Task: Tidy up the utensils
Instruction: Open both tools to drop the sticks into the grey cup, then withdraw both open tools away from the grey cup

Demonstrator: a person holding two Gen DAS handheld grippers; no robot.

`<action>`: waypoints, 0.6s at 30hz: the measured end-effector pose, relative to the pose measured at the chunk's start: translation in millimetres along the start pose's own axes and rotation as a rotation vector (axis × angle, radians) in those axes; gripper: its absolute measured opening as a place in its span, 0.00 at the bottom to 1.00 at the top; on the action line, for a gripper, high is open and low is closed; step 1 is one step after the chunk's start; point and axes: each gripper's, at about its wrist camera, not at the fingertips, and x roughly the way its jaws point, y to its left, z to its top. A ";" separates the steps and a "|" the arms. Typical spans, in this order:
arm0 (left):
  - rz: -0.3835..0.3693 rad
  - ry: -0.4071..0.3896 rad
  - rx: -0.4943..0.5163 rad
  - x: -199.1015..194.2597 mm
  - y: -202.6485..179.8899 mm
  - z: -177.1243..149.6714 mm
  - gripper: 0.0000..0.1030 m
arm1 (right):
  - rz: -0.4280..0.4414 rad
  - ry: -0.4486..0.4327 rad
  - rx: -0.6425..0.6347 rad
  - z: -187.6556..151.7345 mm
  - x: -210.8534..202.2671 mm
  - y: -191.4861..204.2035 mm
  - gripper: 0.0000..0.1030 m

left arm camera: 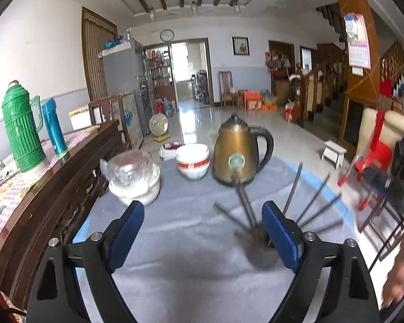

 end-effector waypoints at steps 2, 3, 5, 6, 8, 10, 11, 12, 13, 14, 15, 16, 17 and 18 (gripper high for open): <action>0.010 0.031 0.014 -3.3 5.4 -12.7 0.89 | -0.016 -0.014 -0.008 -1.6 -12.6 -1.4 0.65; 0.019 0.057 0.024 -3.4 8.1 -21.0 0.89 | -0.021 -0.018 -0.011 -2.5 -17.6 -2.4 0.65; 0.038 0.102 0.026 -1.6 11.5 -33.1 0.89 | -0.025 -0.014 -0.021 -4.6 -27.3 -3.8 0.65; 0.047 0.128 0.023 0.1 13.0 -41.0 0.89 | -0.024 -0.016 -0.025 -6.3 -33.3 -3.3 0.65; 0.050 0.165 0.020 2.8 15.7 -55.9 0.89 | -0.018 -0.014 -0.045 -11.1 -44.1 0.6 0.65; 0.063 0.210 0.007 8.5 18.0 -69.3 0.89 | -0.015 0.004 -0.080 -17.1 -50.4 8.1 0.65; 0.072 0.231 0.001 10.8 19.1 -76.3 0.89 | -0.017 0.015 -0.094 -21.0 -51.6 11.6 0.65; 0.078 0.240 -0.002 12.0 20.3 -80.8 0.89 | -0.016 0.031 -0.109 -27.1 -52.7 15.2 0.65; 0.091 0.246 -0.004 12.6 21.8 -85.7 0.89 | -0.015 0.044 -0.124 -33.0 -53.6 19.0 0.65; 0.102 0.252 -0.007 12.7 23.3 -88.4 0.89 | -0.018 0.055 -0.140 -38.3 -53.4 22.2 0.65; 0.114 0.260 -0.011 13.2 24.5 -93.1 0.89 | -0.028 0.071 -0.165 -47.1 -51.8 27.4 0.65; 0.119 0.265 -0.015 13.0 26.0 -95.9 0.89 | -0.033 0.084 -0.177 -52.5 -50.0 30.5 0.65; 0.122 0.268 -0.019 12.0 27.4 -98.4 0.89 | -0.037 0.106 -0.192 -59.5 -45.9 34.8 0.65; 0.127 0.272 -0.022 11.0 29.2 -100.9 0.89 | -0.039 0.118 -0.197 -64.2 -43.7 36.5 0.65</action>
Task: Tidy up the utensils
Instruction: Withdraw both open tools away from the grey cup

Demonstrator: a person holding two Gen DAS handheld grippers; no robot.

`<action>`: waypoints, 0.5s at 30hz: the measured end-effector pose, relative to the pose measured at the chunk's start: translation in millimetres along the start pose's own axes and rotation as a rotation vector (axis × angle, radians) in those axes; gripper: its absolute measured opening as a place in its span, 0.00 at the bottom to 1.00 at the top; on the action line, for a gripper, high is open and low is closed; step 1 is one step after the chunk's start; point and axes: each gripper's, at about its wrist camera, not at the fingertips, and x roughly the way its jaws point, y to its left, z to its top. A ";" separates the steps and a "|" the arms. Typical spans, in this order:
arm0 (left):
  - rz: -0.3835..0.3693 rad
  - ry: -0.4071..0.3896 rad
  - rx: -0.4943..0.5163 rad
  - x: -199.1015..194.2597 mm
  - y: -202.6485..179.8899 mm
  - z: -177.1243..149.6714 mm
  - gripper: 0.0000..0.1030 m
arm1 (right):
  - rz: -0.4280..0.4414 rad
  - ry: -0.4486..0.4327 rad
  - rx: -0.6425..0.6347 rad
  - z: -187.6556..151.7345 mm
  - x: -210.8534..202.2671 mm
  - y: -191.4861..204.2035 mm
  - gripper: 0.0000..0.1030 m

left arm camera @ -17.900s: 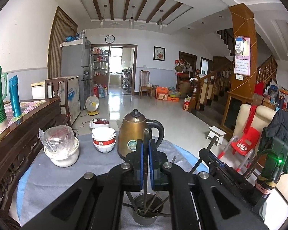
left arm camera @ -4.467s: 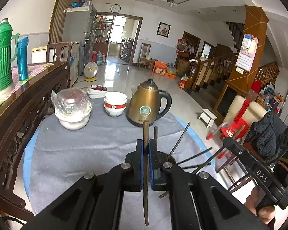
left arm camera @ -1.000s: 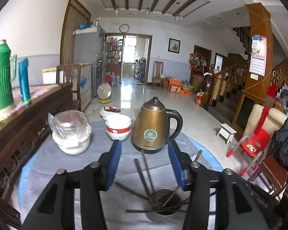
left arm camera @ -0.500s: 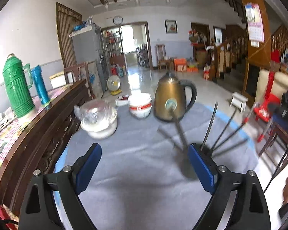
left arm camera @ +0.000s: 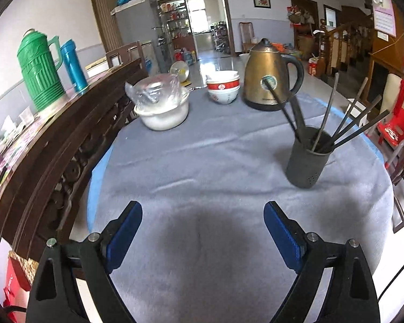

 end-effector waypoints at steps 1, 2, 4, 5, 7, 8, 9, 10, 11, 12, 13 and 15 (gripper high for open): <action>0.003 0.003 -0.002 0.2 1.3 -1.9 0.89 | 0.001 0.016 -0.002 -5.8 4.0 3.5 0.65; 0.005 0.008 -0.005 1.2 2.5 -3.5 0.89 | 0.005 0.028 -0.003 -10.4 6.8 6.0 0.65; 0.009 0.016 -0.015 2.6 6.0 -6.1 0.89 | 0.009 0.061 -0.008 -19.3 16.1 14.4 0.65; 0.012 0.020 -0.022 3.4 8.2 -7.3 0.89 | 0.008 0.072 -0.010 -22.4 19.5 18.0 0.65; 0.018 0.028 -0.034 5.9 12.4 -9.7 0.89 | 0.011 0.094 -0.015 -27.8 27.3 25.5 0.65; 0.020 0.033 -0.036 7.5 13.9 -10.7 0.89 | 0.007 0.096 -0.022 -29.0 29.5 28.2 0.65; 0.021 0.039 -0.038 9.4 15.5 -11.9 0.89 | 0.001 0.098 -0.033 -31.3 31.9 33.0 0.65; 0.022 0.044 -0.039 10.9 16.7 -13.4 0.89 | 0.000 0.103 -0.038 -33.5 33.6 36.5 0.65; 0.024 0.049 -0.041 12.0 18.2 -15.4 0.89 | 0.000 0.108 -0.040 -36.4 35.2 39.5 0.65; 0.025 0.051 -0.043 12.6 19.2 -16.6 0.89 | 0.001 0.116 -0.039 -38.4 37.5 42.0 0.65; 0.028 0.053 -0.044 13.3 20.3 -18.3 0.89 | 0.002 0.124 -0.040 -41.1 39.6 44.4 0.65; 0.031 0.058 -0.045 14.9 21.9 -20.7 0.89 | 0.002 0.140 -0.046 -45.0 43.7 48.2 0.65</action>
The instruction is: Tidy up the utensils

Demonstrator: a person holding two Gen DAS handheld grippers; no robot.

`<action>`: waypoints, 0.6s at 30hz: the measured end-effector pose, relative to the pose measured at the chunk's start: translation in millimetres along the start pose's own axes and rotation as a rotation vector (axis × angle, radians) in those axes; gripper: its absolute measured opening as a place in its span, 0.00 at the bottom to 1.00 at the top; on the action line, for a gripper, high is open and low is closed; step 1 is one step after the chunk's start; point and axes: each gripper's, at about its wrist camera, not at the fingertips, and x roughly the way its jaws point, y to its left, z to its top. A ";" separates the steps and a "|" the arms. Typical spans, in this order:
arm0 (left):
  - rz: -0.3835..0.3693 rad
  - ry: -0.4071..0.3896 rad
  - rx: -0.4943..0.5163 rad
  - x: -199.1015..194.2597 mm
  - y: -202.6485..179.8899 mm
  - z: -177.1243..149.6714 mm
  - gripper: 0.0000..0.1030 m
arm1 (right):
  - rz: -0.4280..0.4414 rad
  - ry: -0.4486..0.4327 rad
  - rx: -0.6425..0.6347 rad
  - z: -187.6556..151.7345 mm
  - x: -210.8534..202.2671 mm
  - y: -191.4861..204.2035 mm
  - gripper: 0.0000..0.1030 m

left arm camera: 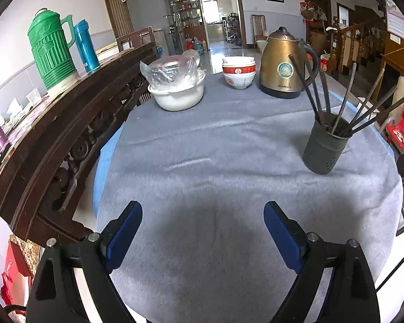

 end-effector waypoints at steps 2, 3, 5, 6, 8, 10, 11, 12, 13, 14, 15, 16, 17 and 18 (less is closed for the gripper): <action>-0.003 0.009 -0.003 2.5 2.0 -2.9 0.89 | -0.003 0.021 -0.007 -3.8 5.6 3.8 0.65; -0.004 0.012 -0.005 3.1 2.8 -4.0 0.89 | -0.004 0.031 -0.010 -6.5 8.5 5.7 0.65; -0.005 0.020 -0.007 5.3 3.9 -6.8 0.89 | -0.006 0.039 -0.014 -10.5 12.0 9.9 0.65; -0.005 0.026 -0.008 6.9 4.3 -8.3 0.89 | -0.006 0.045 -0.018 -12.0 13.9 11.7 0.65; -0.006 0.038 -0.012 10.1 4.9 -11.4 0.89 | -0.011 0.055 -0.025 -14.9 16.1 13.4 0.65; -0.003 0.049 -0.017 13.0 5.4 -13.8 0.89 | -0.019 0.065 -0.031 -16.8 18.6 14.8 0.65; -0.003 0.054 -0.020 14.1 5.8 -14.1 0.89 | -0.020 0.069 -0.032 -18.0 19.9 15.3 0.65; -0.003 0.056 -0.023 14.7 6.0 -14.7 0.89 | -0.021 0.074 -0.032 -19.5 21.6 15.9 0.65; -0.004 0.059 -0.026 15.4 6.0 -14.8 0.89 | -0.022 0.076 -0.030 -20.2 22.4 15.9 0.65; -0.004 0.060 -0.027 15.5 5.9 -14.8 0.89 | -0.023 0.077 -0.029 -20.5 23.1 15.6 0.65; -0.005 0.059 -0.027 15.2 5.6 -14.5 0.89 | -0.027 0.078 -0.030 -20.8 23.8 15.5 0.65; -0.004 0.055 -0.025 14.5 5.0 -14.2 0.89 | -0.030 0.077 -0.031 -21.1 24.2 15.5 0.65; -0.003 0.053 -0.023 13.8 4.4 -14.1 0.89 | -0.031 0.076 -0.030 -20.5 24.5 15.5 0.65; -0.003 0.049 -0.021 13.0 3.7 -14.0 0.89 | -0.032 0.076 -0.030 -20.7 24.7 15.1 0.65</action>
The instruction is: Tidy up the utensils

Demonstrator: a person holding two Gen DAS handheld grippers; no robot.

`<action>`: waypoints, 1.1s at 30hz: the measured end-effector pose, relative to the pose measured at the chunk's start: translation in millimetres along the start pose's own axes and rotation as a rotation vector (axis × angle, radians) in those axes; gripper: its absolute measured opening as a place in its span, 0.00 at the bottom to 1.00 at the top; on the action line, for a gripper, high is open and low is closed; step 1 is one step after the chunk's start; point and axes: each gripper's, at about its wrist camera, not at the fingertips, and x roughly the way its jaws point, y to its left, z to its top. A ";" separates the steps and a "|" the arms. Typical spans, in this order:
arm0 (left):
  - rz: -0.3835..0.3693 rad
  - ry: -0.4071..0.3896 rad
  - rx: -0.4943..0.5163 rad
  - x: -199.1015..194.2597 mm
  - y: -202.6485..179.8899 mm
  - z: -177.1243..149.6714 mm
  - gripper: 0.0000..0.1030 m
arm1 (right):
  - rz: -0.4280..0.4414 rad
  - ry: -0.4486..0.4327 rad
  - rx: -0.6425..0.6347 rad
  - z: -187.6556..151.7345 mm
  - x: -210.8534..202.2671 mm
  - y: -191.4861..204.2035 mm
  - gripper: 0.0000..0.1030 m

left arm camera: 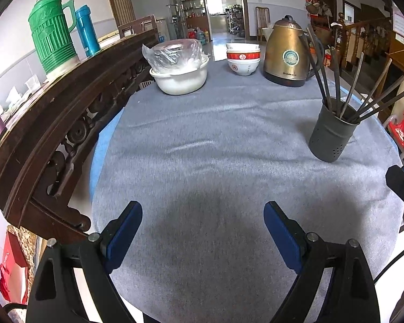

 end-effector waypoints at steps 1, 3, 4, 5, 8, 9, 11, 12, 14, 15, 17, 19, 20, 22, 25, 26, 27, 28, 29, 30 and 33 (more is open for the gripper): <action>0.001 -0.002 0.002 -0.6 -0.8 0.2 0.89 | -0.002 -0.001 -0.001 -0.1 0.0 0.0 0.65; 0.003 -0.004 0.005 -1.2 -1.8 0.7 0.89 | -0.008 -0.003 -0.004 -1.1 0.1 -0.1 0.65; 0.005 -0.004 0.007 -1.3 -2.2 0.9 0.89 | -0.008 -0.002 -0.004 -1.4 0.4 -0.5 0.65; 0.008 -0.005 0.009 -1.3 -2.6 1.0 0.89 | -0.008 -0.001 -0.002 -1.7 0.7 -1.2 0.65; 0.014 -0.005 0.009 -1.5 -3.5 1.6 0.89 | -0.005 0.002 0.004 -2.7 1.5 -3.8 0.65; 0.015 -0.005 0.008 -1.7 -3.8 2.0 0.89 | -0.005 0.002 0.004 -3.1 1.6 -4.6 0.65; 0.018 -0.007 0.008 -2.5 -4.6 2.8 0.89 | -0.007 0.003 0.004 -4.1 1.8 -6.0 0.65; 0.020 -0.009 0.009 -3.1 -4.8 2.8 0.89 | -0.008 0.002 0.004 -4.5 1.7 -6.7 0.65; 0.022 -0.012 0.011 -4.0 -6.3 3.3 0.89 | -0.010 0.001 0.007 -4.9 1.3 -8.5 0.65; 0.022 -0.014 0.013 -4.6 -7.0 3.3 0.89 | -0.011 -0.002 0.010 -5.1 0.7 -10.0 0.65; 0.026 -0.018 0.018 -5.7 -8.6 3.6 0.89 | -0.012 -0.005 0.014 -5.1 -0.3 -11.2 0.65; 0.026 -0.019 0.020 -6.7 -9.9 3.7 0.89 | -0.011 -0.008 0.018 -5.0 -1.4 -12.8 0.65; 0.026 -0.020 0.020 -7.1 -10.2 3.8 0.89 | -0.011 -0.010 0.019 -4.9 -1.8 -13.2 0.65; 0.025 -0.021 0.021 -7.4 -10.0 4.2 0.89 | -0.010 -0.010 0.022 -4.7 -2.2 -14.1 0.65; 0.027 -0.020 0.020 -7.6 -10.0 3.8 0.89 | -0.008 -0.011 0.026 -4.8 -2.5 -15.0 0.65; 0.026 -0.019 0.020 -7.5 -9.8 3.9 0.89 | -0.008 -0.010 0.025 -4.9 -2.3 -15.1 0.65; 0.026 -0.019 0.019 -7.3 -9.2 4.0 0.89 | -0.008 -0.010 0.025 -5.0 -2.3 -15.2 0.65; 0.026 -0.019 0.018 -7.3 -9.0 4.0 0.89 | -0.007 -0.011 0.026 -5.1 -2.5 -15.4 0.65; 0.026 -0.019 0.018 -7.2 -8.9 4.1 0.89 | -0.005 -0.011 0.025 -5.4 -2.7 -15.5 0.65; 0.026 -0.019 0.017 -7.2 -8.6 4.0 0.89 | -0.005 -0.011 0.023 -5.5 -2.8 -14.7 0.65; 0.026 -0.020 0.014 -7.5 -8.1 3.7 0.89 | -0.006 -0.010 0.017 -5.6 -3.1 -12.9 0.65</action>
